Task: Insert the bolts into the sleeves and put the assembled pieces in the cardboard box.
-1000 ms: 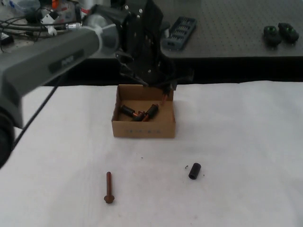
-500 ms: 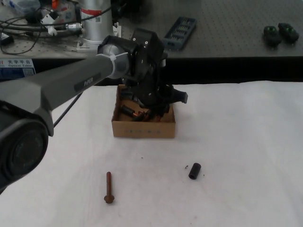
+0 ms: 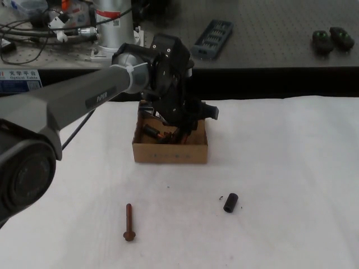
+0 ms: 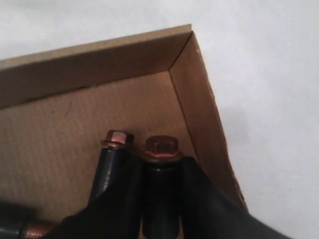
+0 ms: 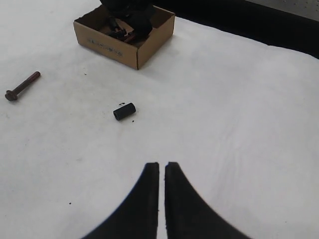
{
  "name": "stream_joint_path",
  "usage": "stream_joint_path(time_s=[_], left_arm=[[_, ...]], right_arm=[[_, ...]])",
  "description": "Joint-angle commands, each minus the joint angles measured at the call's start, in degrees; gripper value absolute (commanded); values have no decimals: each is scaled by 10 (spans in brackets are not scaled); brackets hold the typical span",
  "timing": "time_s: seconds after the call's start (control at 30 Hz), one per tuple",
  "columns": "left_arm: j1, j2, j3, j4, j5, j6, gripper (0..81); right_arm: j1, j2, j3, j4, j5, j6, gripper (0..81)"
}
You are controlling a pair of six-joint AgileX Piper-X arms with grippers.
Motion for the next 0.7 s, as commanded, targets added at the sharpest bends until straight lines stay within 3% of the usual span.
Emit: stream_joint_path(time_s=[0.0,0.43,0.67], left_arm=[[1,3,-10,16,-5,-4,6],[1,3,-10,54,-4,-4,10],[1,3,-10,45,-4,-4,258]], right_arm=[[-4,-4,-2,3,-3,3,37],[-4,-4,-2,3,-3,3,37],[-4,-4,-2,3,-3,3,37]])
